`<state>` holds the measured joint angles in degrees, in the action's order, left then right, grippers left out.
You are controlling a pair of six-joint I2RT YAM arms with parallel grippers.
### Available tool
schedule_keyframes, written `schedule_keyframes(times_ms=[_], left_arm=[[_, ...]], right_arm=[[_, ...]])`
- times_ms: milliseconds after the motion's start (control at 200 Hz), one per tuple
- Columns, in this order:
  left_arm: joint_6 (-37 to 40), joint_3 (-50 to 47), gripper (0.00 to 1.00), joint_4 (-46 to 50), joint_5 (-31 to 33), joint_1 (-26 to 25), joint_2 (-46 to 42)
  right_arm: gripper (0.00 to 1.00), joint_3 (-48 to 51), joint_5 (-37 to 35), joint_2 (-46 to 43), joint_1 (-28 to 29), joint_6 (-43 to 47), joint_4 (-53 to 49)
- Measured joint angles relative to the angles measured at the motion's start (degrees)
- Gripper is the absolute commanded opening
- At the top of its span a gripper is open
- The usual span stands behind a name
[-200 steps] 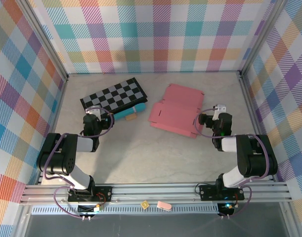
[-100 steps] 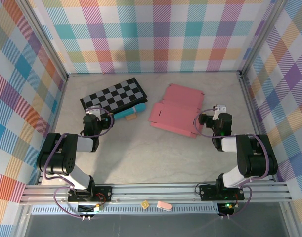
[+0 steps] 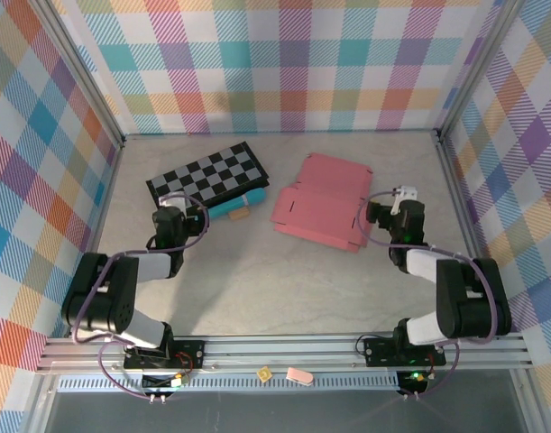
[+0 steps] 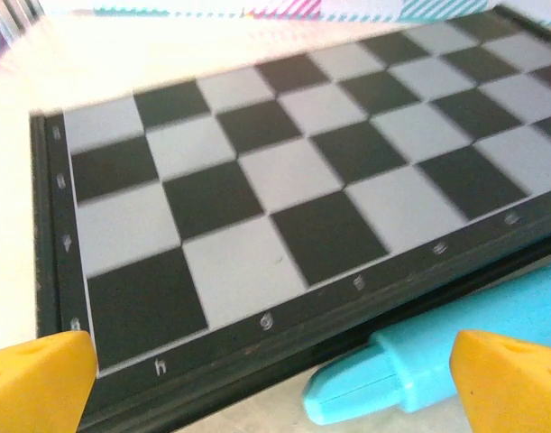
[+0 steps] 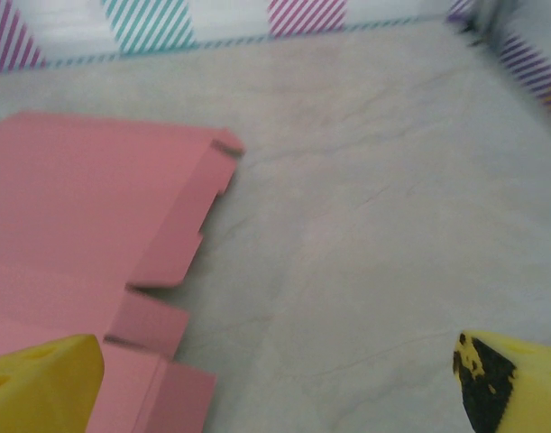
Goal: Fold the paper box
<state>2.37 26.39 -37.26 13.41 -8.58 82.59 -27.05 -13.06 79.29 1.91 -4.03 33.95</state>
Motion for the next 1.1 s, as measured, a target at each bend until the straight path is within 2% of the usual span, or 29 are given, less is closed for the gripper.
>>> schedule_keyframes(times_ms=[160, 230, 280, 335, 405, 465, 550, 705, 825, 905, 1100], left_arm=[[-1.05, 8.24, 1.00, 7.58, 10.75, -5.84, -8.02], [-6.19, 19.41, 1.00, 20.22, 15.30, -7.10, -8.31], [-13.35, 32.22, 1.00, 34.36, 17.14, -7.28, -6.29], [-21.42, 45.86, 1.00, 45.97, 16.48, -6.51, -2.97], [-28.87, 53.09, 0.99, 51.54, 11.06, -4.33, -2.19], [-34.56, 51.91, 0.90, 53.27, 6.88, -3.28, -4.00], [-41.40, 46.66, 0.77, 55.91, 2.10, -4.28, -6.05], [-50.07, 42.73, 0.70, 60.78, -6.78, -13.33, -3.54], [-55.82, 37.59, 0.70, 58.47, -11.56, -23.28, -3.19], [-59.69, 34.45, 0.72, 54.64, -15.32, -28.11, -1.90], [-68.08, 32.89, 0.71, 44.68, -21.24, -32.59, 6.56]], right_arm=[[0.99, -5.27, -6.60, -7.82, 0.59, -2.32, -5.84], [0.99, -11.78, -8.66, -9.22, 0.96, -3.19, -10.60], [0.99, -17.84, -9.97, -9.51, 1.25, -4.98, -15.58], [0.99, -26.73, -10.56, -9.22, 1.25, -8.39, -22.99], [0.99, -40.98, -10.01, -7.04, 1.03, -16.11, -35.54], [0.99, -50.07, -7.93, -5.44, 0.52, -22.51, -43.17], [0.84, -51.69, -1.84, -6.73, 0.00, -28.46, -48.09], [0.67, -48.70, 8.50, -5.66, -0.09, -37.22, -60.89], [0.65, -44.78, 16.13, -2.78, 0.15, -40.33, -66.71], [0.65, -41.70, 19.78, -1.99, 0.70, -41.03, -68.94], [0.69, -39.63, 23.47, 0.20, 1.51, -39.67, -70.95]])
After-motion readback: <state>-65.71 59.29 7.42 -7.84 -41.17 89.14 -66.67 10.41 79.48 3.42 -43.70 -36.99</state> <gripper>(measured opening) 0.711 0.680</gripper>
